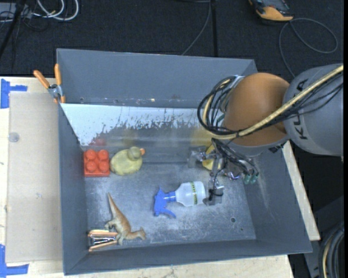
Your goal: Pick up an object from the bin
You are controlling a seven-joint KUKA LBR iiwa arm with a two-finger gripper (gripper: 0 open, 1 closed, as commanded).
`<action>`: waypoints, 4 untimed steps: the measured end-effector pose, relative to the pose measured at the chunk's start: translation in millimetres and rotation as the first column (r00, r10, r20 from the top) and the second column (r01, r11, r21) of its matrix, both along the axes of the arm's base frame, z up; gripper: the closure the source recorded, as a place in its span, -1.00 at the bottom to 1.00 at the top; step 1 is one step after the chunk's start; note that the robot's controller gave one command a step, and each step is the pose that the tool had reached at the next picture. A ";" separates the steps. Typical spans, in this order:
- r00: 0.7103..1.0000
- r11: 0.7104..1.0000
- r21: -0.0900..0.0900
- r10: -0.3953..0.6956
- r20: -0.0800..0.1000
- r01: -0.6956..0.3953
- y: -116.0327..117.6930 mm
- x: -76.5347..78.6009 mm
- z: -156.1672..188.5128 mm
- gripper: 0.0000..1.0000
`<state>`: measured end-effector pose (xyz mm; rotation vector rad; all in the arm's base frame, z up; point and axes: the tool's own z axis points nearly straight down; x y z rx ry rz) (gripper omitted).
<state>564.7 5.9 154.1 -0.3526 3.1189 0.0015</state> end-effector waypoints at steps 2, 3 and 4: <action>0.980 0.980 -0.001 0.197 0.000 -0.197 23.5 1.8 -45.8 -1.00; 0.980 0.980 0.001 0.197 -0.012 -0.197 45.8 3.6 -84.9 1.00; 0.980 0.980 0.001 0.197 -0.012 -0.197 45.7 3.6 -84.9 1.00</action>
Offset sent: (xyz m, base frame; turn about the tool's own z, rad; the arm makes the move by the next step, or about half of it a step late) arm 0.0163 0.0565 -0.0590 -0.1272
